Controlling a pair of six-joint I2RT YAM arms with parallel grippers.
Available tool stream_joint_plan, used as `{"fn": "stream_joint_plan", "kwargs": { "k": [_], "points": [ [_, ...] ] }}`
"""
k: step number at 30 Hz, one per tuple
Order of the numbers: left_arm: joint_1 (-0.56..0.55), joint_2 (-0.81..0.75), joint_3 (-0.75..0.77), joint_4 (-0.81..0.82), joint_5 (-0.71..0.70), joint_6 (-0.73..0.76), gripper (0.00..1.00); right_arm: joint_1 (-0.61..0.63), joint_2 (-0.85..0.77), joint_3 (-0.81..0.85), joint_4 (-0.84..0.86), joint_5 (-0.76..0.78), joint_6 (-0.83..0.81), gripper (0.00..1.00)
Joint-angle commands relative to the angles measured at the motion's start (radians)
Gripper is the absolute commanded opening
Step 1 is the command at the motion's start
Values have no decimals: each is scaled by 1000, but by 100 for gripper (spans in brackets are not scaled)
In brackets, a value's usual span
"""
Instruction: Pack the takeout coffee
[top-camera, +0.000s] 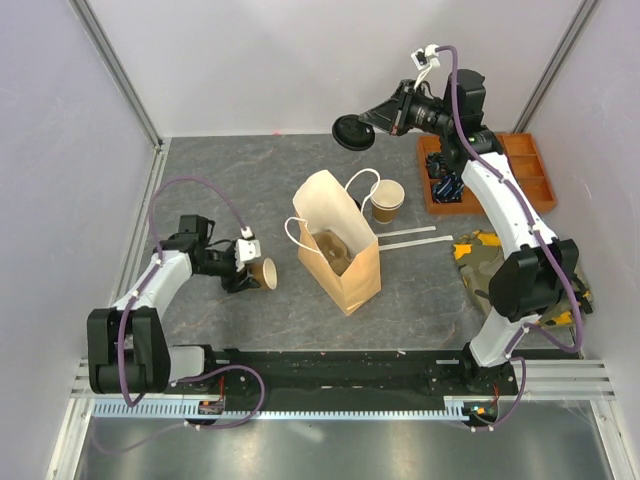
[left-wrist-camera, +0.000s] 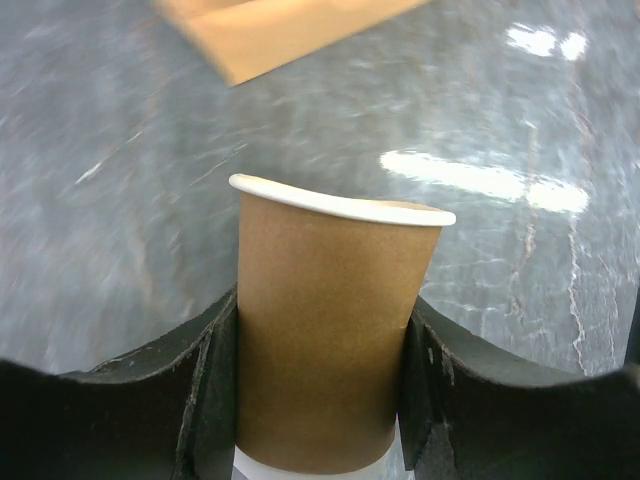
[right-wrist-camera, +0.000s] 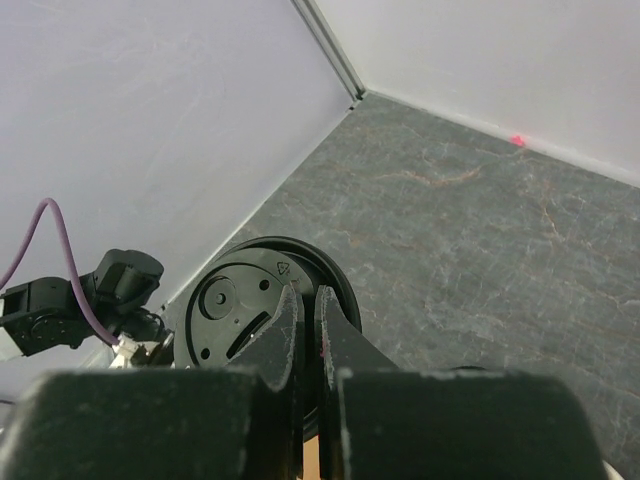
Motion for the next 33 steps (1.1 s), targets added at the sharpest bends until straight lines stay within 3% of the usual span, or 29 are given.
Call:
{"fn": "stream_joint_plan", "kwargs": {
  "k": [1, 7, 11, 14, 17, 19, 23, 27, 33],
  "points": [
    [-63, -25, -40, 44, -50, 136, 58, 0, -64, -16, -13, -6, -38, 0],
    [-80, -22, -51, 53, -104, 157, 64, -1, -86, -41, -18, -2, -48, 0],
    [-94, -47, -37, 47, -124, 165, 78, 0, -86, -38, -19, -5, -50, 0],
    [-107, -85, 61, -60, -131, 163, 99, -1, -89, -32, -25, -6, -55, 0],
    [-129, -102, 200, -258, -113, 127, 100, -1, -96, -35, -31, -8, -59, 0],
    [-135, -111, 257, -327, -89, -14, 100, -3, -101, -41, -33, -8, -59, 0],
    [-181, -113, 334, -307, -125, -339, 100, -7, -124, -54, -31, 0, -59, 0],
    [-305, -72, 328, -212, -362, -696, 91, -20, -135, -74, -33, 6, -58, 0],
    [-344, 167, 460, -214, -651, -958, 72, -26, -149, -90, -36, 15, -61, 0]
  ]
}}
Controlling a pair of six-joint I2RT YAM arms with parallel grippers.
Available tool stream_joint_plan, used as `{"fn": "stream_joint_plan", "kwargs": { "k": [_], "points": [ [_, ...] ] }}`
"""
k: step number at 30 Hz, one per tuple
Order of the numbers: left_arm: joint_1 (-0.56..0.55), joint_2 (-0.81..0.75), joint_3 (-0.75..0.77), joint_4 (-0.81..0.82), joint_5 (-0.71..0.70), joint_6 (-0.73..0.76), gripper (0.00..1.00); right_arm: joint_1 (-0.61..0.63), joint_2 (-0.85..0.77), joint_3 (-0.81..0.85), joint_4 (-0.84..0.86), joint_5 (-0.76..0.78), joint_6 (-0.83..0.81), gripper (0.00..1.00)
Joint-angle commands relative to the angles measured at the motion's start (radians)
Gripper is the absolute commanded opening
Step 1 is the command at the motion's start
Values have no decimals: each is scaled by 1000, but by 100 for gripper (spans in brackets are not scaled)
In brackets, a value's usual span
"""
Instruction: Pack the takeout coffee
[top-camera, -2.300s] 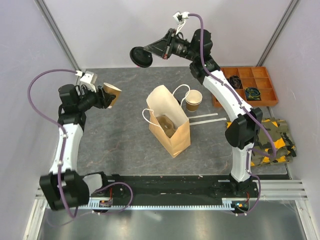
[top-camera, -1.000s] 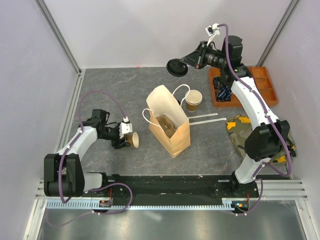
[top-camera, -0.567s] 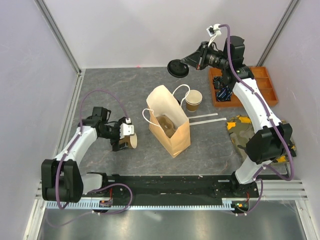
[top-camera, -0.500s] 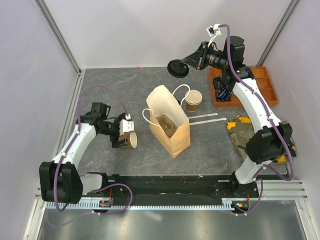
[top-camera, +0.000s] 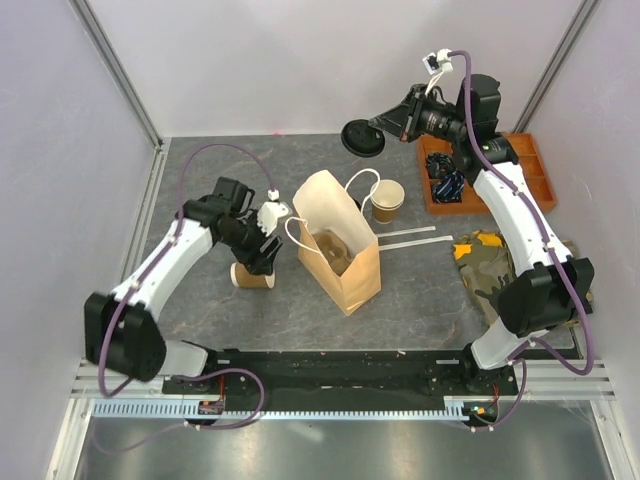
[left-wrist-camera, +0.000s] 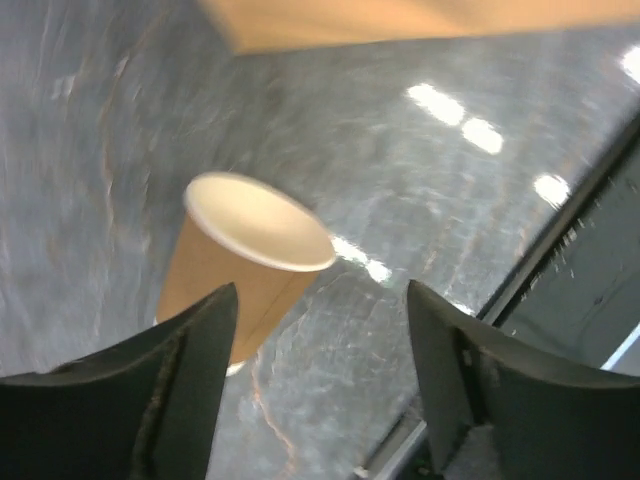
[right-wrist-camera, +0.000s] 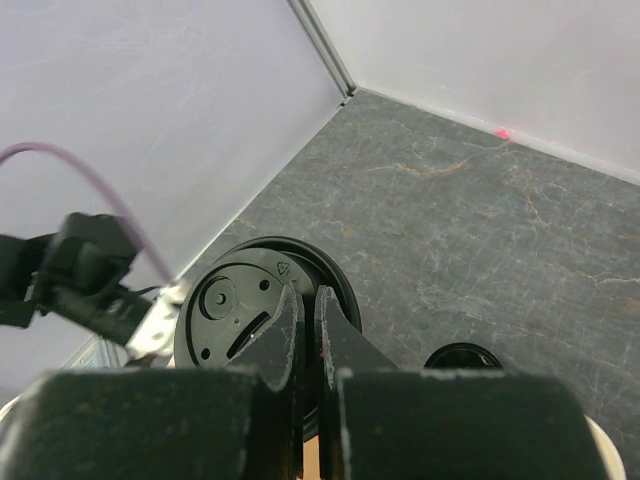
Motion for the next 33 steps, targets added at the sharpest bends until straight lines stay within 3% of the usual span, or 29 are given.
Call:
{"fn": "stream_joint_plan", "kwargs": {
  "k": [1, 5, 7, 13, 17, 18, 20, 22, 27, 33],
  "points": [
    [2, 145, 127, 22, -238, -313, 69, -7, -40, -7, 18, 11, -18, 0],
    [-1, 208, 144, 24, -252, -358, 52, -8, -43, -5, 6, 14, -28, 0],
    [-7, 239, 133, 30, -279, -369, 49, -11, -46, -7, 2, 17, -31, 0],
    [-7, 253, 136, 35, -357, -366, 22, -18, -49, -8, -1, 14, -34, 0],
    [-5, 240, 159, 24, -368, -369, 12, -19, -43, -13, -1, 3, -38, 0],
    [-7, 230, 172, 16, -339, -375, 14, -22, -41, -10, 1, -1, -38, 0],
    [-7, 208, 214, 24, -334, -428, 35, -24, -43, -10, -1, -3, -39, 0],
    [-7, 226, 289, 12, -351, -467, 42, -27, -44, -17, -1, -8, -41, 0],
    [-8, 376, 429, -14, -435, -568, 44, -34, -51, -27, 1, -14, -44, 0],
    [-37, 450, 457, -47, -557, -586, 48, -50, -58, -31, 2, -15, -44, 0]
  ]
}}
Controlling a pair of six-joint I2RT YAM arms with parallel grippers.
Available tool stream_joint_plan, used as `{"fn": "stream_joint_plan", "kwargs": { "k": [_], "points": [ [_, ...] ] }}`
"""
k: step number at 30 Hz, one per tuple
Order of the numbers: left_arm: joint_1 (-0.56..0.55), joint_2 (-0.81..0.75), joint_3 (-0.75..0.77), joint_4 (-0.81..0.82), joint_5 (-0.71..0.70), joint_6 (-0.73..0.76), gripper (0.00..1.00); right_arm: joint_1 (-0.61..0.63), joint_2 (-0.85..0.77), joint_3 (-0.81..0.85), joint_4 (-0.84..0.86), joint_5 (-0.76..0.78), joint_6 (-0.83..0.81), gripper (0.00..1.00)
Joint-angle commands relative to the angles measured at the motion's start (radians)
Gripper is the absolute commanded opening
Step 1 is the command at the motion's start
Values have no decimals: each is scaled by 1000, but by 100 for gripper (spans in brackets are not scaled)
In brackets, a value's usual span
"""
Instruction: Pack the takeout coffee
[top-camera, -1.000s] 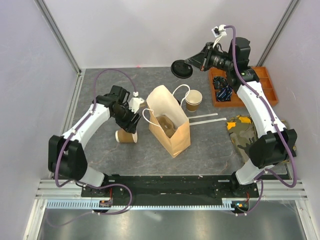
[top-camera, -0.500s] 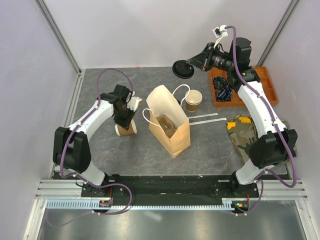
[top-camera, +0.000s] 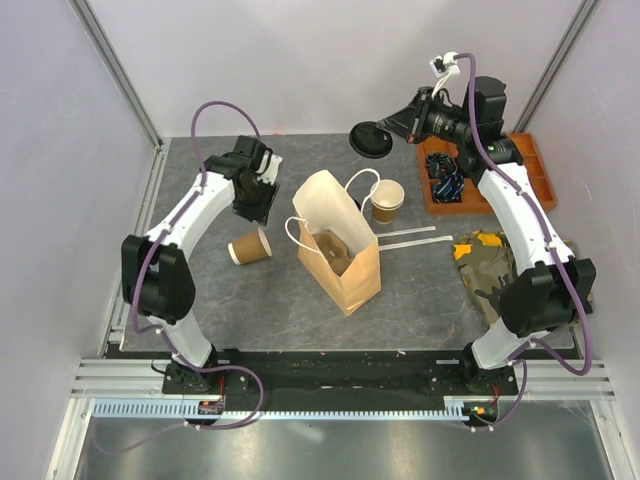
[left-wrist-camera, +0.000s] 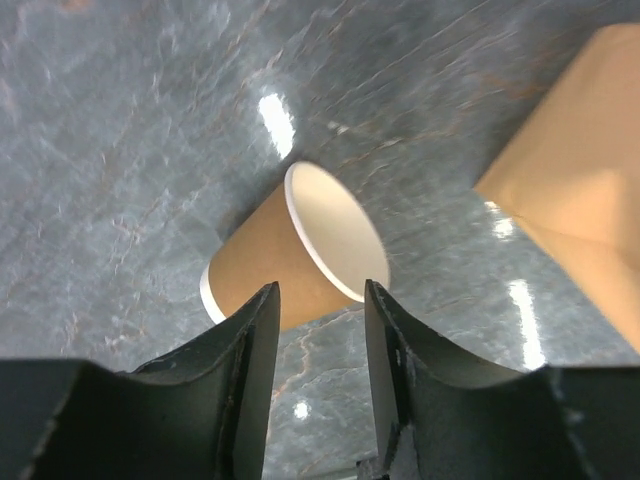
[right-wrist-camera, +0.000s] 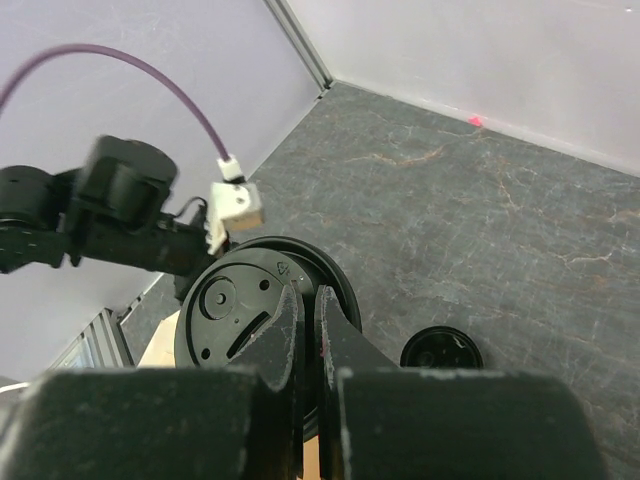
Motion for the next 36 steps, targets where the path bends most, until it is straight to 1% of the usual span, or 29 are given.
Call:
{"fn": "stream_joint_plan", "kwargs": {
  "k": [1, 3, 6, 10, 15, 18, 20, 21, 23, 24, 25, 26, 28, 29, 30, 31, 32, 34, 35, 36],
  "points": [
    [-39, 57, 17, -44, -111, -62, 50, -13, -52, -11, 21, -16, -18, 0],
    [-59, 76, 11, -44, -140, -71, 52, -15, -55, -16, 21, -17, -20, 0],
    [-64, 111, -8, -31, -183, -97, 51, -19, -62, -17, 21, -19, -23, 0],
    [-64, 111, -45, -7, -218, -89, 42, -28, -72, -25, 21, -28, -23, 0],
    [-64, 103, -65, 1, -234, -78, 35, -35, -69, -25, 21, -39, -25, 0],
    [-64, 91, -79, 4, -241, -72, 25, -38, -64, -24, 22, -45, -28, 0],
    [-64, 83, -91, 10, -246, -72, 21, -39, -64, -27, 22, -49, -26, 0],
    [-64, 82, -105, 12, -249, -48, 15, -41, -64, -28, 24, -52, -26, 0],
    [-62, 73, -111, 10, -249, -45, 8, -42, -61, -30, 28, -56, -28, 0],
    [-62, 67, -110, 7, -244, -45, 2, -42, -63, -31, 30, -59, -28, 0],
    [-64, 48, -105, 1, -238, -49, 2, -44, -63, -33, 32, -60, -26, 0],
    [-64, 37, -98, -7, -217, -52, 2, -44, -63, -34, 32, -63, -28, 0],
    [-62, -4, -38, -77, -179, -62, 2, -45, -63, -34, 33, -66, -31, 0],
    [-59, -25, -10, -109, -86, -62, 2, -47, -56, -33, 36, -69, -28, 0],
    [-56, -50, 37, -167, -42, -62, 2, -47, -55, -31, 35, -71, -26, 0],
    [-53, -74, 54, -183, -4, -60, 2, -45, -52, -31, 41, -78, -23, 0],
    [-38, -126, 68, -204, 141, -54, 2, -47, -46, -27, 45, -82, -20, 0],
    [-10, -168, 77, -250, 278, -16, 2, -47, -38, -22, 54, -91, -14, 0],
    [35, -179, 53, -264, 446, -3, 2, -47, -32, -21, 56, -91, -9, 0],
    [62, -182, 28, -278, 528, 7, 2, -47, -27, -19, 61, -95, -8, 0]
  ]
}}
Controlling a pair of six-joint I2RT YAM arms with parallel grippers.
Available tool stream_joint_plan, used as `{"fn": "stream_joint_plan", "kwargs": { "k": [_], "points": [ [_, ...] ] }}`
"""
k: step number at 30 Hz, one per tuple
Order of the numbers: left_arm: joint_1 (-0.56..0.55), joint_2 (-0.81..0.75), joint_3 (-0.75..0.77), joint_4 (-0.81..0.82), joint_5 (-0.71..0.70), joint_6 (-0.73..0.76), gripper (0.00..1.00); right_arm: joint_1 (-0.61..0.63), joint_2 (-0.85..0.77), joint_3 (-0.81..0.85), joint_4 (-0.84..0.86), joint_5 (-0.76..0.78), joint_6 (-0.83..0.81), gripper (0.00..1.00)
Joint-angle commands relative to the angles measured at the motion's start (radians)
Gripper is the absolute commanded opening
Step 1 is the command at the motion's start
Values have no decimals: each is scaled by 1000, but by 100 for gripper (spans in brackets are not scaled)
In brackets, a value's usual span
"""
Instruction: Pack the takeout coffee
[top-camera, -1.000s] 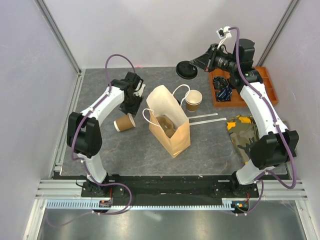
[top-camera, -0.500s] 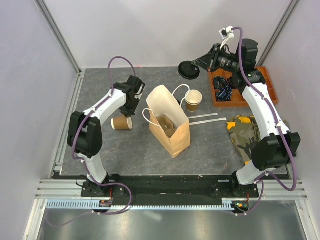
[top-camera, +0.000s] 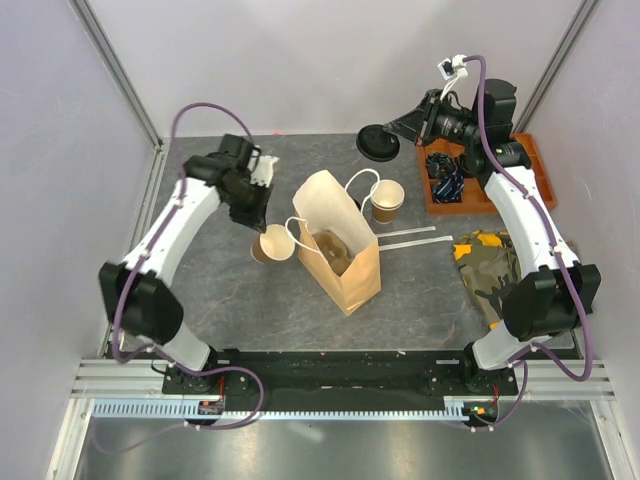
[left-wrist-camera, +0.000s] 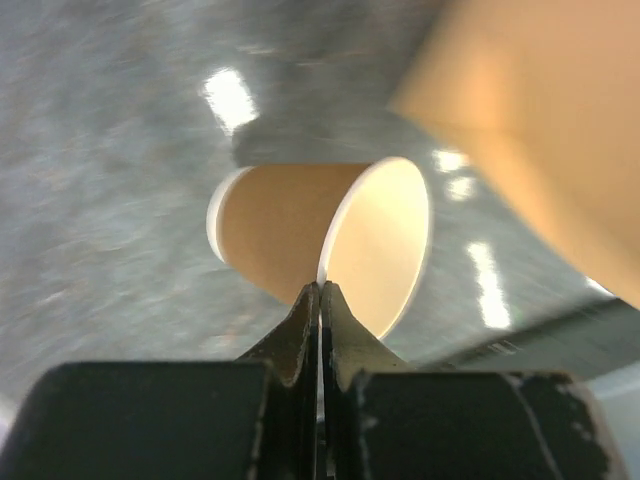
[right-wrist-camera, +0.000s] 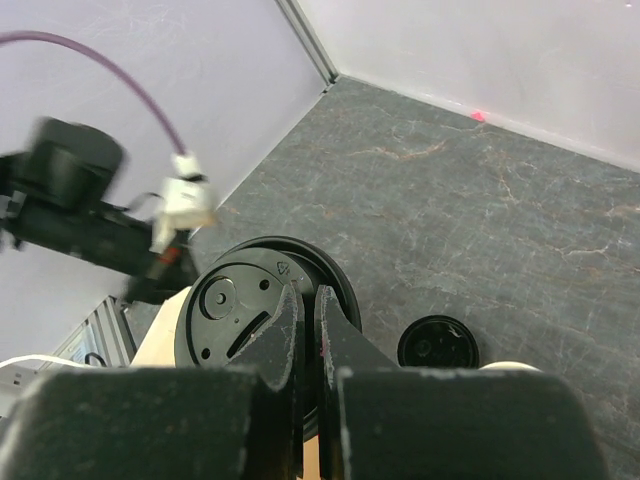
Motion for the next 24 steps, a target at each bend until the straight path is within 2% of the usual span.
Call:
{"fn": "stream_joint_plan", "kwargs": {
  "k": [1, 2, 3, 9, 15, 17, 21, 24],
  "points": [
    [115, -100, -17, -150, 511, 95, 2, -5, 7, 14, 69, -40, 12, 0],
    [176, -91, -79, -162, 684, 127, 2, -5, 11, 12, 73, -44, 18, 0],
    [201, -76, -107, -169, 731, 152, 2, -3, 14, 14, 76, -45, 20, 0],
    [233, -22, -215, -100, 889, 285, 2, -5, 16, 15, 83, -47, 34, 0],
    [260, 24, -270, -40, 865, 360, 2, -5, 7, 23, 71, -45, 23, 0],
    [270, 33, -275, -38, 843, 357, 7, -5, 2, 21, 62, -41, 20, 0],
    [275, 26, -282, -23, 799, 347, 33, -3, -4, 20, 57, -36, 17, 0],
    [275, 27, -302, -12, 751, 345, 40, -5, -1, 21, 57, -34, 12, 0]
  ]
}}
